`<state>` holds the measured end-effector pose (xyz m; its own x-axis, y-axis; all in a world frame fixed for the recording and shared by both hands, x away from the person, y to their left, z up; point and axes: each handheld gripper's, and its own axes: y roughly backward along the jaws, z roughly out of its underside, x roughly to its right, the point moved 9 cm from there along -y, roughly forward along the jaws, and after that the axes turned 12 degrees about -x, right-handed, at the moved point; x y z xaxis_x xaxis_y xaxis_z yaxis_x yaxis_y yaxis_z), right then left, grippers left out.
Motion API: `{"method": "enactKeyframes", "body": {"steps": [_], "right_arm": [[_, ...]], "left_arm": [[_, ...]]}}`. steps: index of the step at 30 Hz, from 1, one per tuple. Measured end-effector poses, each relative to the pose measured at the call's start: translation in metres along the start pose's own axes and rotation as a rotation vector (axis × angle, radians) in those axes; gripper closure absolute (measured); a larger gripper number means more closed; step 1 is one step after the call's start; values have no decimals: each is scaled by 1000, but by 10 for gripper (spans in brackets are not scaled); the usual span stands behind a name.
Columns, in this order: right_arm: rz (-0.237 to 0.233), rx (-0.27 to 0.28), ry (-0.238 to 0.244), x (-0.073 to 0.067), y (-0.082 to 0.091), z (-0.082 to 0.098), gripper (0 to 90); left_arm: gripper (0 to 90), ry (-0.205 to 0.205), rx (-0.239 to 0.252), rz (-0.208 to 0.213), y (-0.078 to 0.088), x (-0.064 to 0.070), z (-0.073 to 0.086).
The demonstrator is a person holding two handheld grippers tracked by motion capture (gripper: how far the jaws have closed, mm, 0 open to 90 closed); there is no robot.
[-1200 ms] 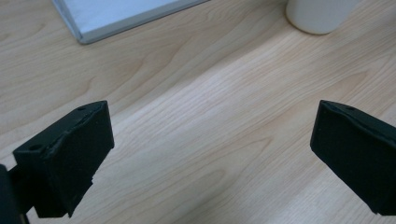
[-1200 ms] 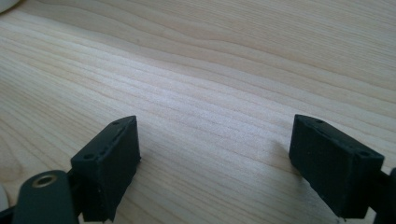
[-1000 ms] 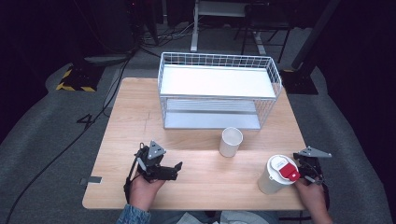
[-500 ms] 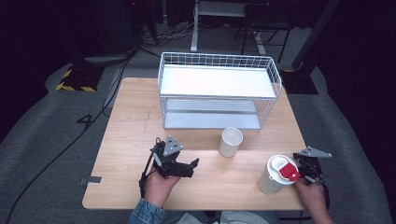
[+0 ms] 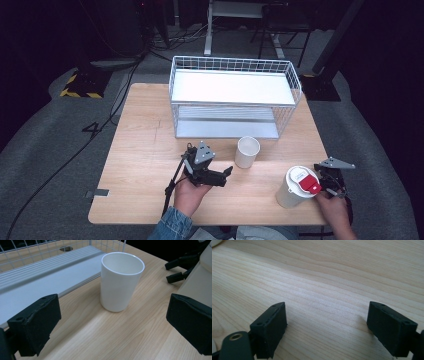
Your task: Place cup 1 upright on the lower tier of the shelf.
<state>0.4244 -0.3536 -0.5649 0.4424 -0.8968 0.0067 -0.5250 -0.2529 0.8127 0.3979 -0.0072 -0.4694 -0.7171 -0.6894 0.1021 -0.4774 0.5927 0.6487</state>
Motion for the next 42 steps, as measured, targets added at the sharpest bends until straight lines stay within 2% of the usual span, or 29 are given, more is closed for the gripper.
{"method": "enactKeyframes", "body": {"steps": [5,8,11,14,19,25,28,31,39,42], "right_arm": [[0,0,0,0,0,0,167],[0,0,0,0,0,0,167],[0,0,0,0,0,0,167],[0,0,0,0,0,0,167],[0,0,0,0,0,0,167],[0,0,0,0,0,0,167],[0,0,1,0,0,0,168],[0,0,1,0,0,0,168],[0,0,1,0,0,0,169],[0,0,1,0,0,0,169]], "left_arm": [[2,4,18,9,-15,3,-4],[2,7,18,32,-26,5,-5],[0,-4,19,37,-35,7,-6],[0,-23,25,32,-44,8,-7],[0,-25,45,31,-55,10,-9],[0,3,78,49,-69,12,-11],[0,2,88,52,-76,13,-13],[0,-8,87,46,-83,14,-15],[0,17,86,49,-101,14,-15],[0,13,81,41,-108,14,-15]]}}
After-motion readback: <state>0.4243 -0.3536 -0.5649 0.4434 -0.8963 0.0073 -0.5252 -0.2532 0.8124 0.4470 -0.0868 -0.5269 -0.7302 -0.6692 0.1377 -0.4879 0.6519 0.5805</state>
